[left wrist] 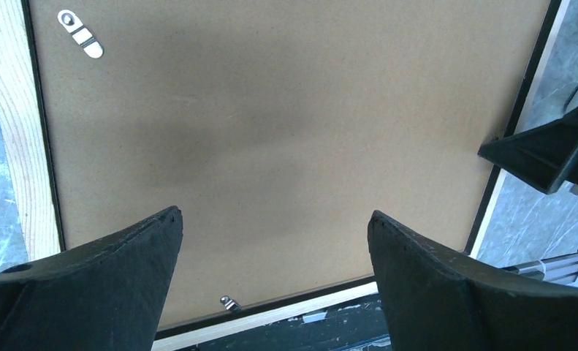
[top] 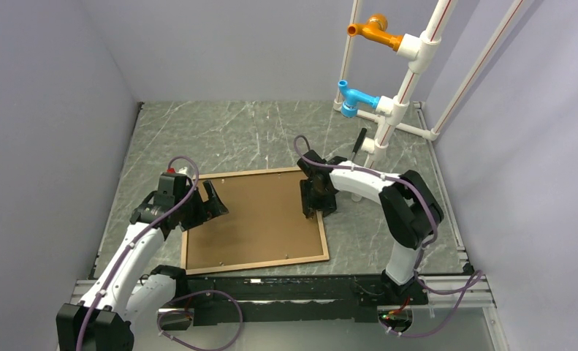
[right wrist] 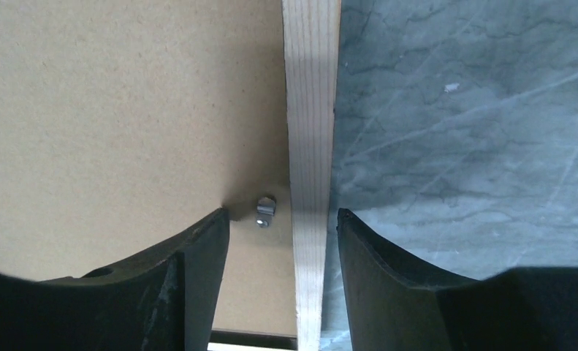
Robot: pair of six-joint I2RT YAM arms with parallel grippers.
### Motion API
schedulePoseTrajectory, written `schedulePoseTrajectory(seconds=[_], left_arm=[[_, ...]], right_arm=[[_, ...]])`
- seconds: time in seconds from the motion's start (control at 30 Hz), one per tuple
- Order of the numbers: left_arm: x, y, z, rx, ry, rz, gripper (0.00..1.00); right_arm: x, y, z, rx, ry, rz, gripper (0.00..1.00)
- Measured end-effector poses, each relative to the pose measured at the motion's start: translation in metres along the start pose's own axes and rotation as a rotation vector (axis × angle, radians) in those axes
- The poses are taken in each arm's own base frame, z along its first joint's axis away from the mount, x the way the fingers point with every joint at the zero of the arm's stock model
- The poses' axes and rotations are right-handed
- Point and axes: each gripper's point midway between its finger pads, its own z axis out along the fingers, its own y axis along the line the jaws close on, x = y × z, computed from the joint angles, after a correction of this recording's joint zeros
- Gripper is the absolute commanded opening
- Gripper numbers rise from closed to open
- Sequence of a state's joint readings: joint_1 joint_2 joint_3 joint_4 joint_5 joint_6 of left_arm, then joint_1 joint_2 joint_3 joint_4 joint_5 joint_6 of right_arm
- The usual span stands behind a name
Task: Put the photo into the frame
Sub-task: Install the photo frame at the center of the board.
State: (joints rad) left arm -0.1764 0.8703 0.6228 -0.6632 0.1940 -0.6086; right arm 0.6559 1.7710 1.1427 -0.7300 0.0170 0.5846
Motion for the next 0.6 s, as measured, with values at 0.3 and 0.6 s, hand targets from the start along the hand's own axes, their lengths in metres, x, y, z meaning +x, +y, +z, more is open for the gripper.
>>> schedulePoseTrajectory(seconds=[0.3,0.6], left_arm=[[0.001,0.002,0.001,-0.011,0.004,0.004,0.99],[0.000,0.003,0.001,-0.013,0.003,0.005,0.99]], right_arm=[[-0.001,-0.006,0.005,0.028,0.006,0.025,0.06],[-0.001,-0.009,0.004,0.043,-0.005,-0.006,0.00]])
